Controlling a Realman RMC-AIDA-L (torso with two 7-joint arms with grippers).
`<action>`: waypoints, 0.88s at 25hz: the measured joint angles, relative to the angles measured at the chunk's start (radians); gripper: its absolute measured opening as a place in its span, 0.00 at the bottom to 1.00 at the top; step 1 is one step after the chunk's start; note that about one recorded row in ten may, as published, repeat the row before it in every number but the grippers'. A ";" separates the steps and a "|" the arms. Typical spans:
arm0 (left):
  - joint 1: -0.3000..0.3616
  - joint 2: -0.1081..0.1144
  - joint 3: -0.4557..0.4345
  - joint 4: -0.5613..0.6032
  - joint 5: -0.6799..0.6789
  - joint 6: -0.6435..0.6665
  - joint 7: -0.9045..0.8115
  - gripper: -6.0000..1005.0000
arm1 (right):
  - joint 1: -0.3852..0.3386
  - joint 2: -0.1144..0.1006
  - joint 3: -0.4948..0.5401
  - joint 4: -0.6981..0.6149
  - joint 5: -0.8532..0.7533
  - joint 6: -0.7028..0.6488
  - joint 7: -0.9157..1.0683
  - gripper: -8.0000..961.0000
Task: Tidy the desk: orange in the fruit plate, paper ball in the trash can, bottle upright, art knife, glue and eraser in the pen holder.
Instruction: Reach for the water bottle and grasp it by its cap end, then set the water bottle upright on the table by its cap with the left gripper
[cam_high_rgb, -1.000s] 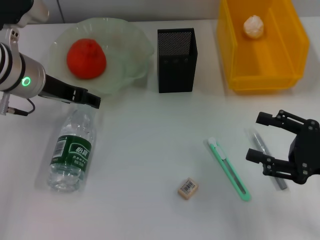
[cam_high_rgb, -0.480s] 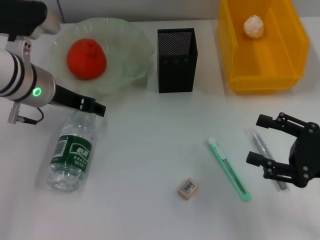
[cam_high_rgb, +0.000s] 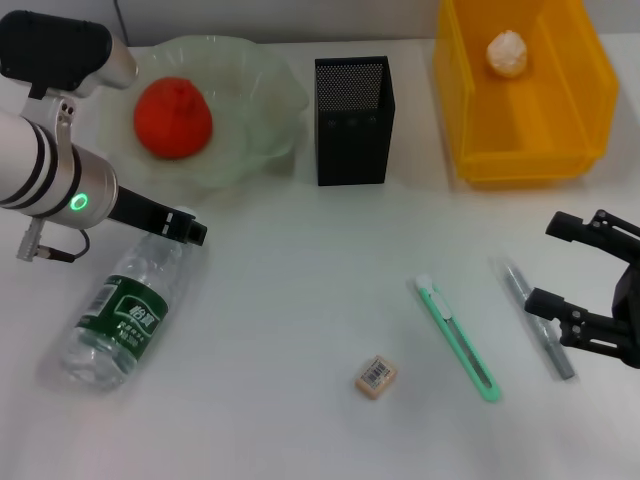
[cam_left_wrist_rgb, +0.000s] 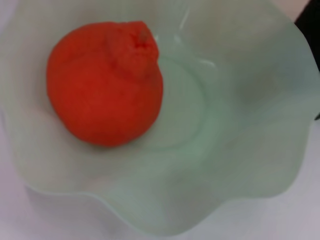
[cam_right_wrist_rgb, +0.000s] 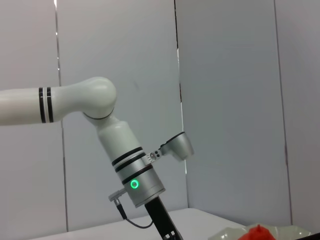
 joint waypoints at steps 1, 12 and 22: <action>0.014 0.001 0.012 0.027 0.000 0.007 0.009 0.47 | -0.001 0.000 0.002 0.000 0.000 -0.001 0.000 0.83; 0.225 0.008 -0.163 0.299 -0.410 0.153 0.334 0.46 | 0.000 0.003 0.024 0.005 0.007 -0.039 0.013 0.83; 0.269 0.011 -0.492 -0.008 -0.852 0.373 0.846 0.47 | 0.031 0.009 0.098 0.006 0.009 -0.104 0.077 0.83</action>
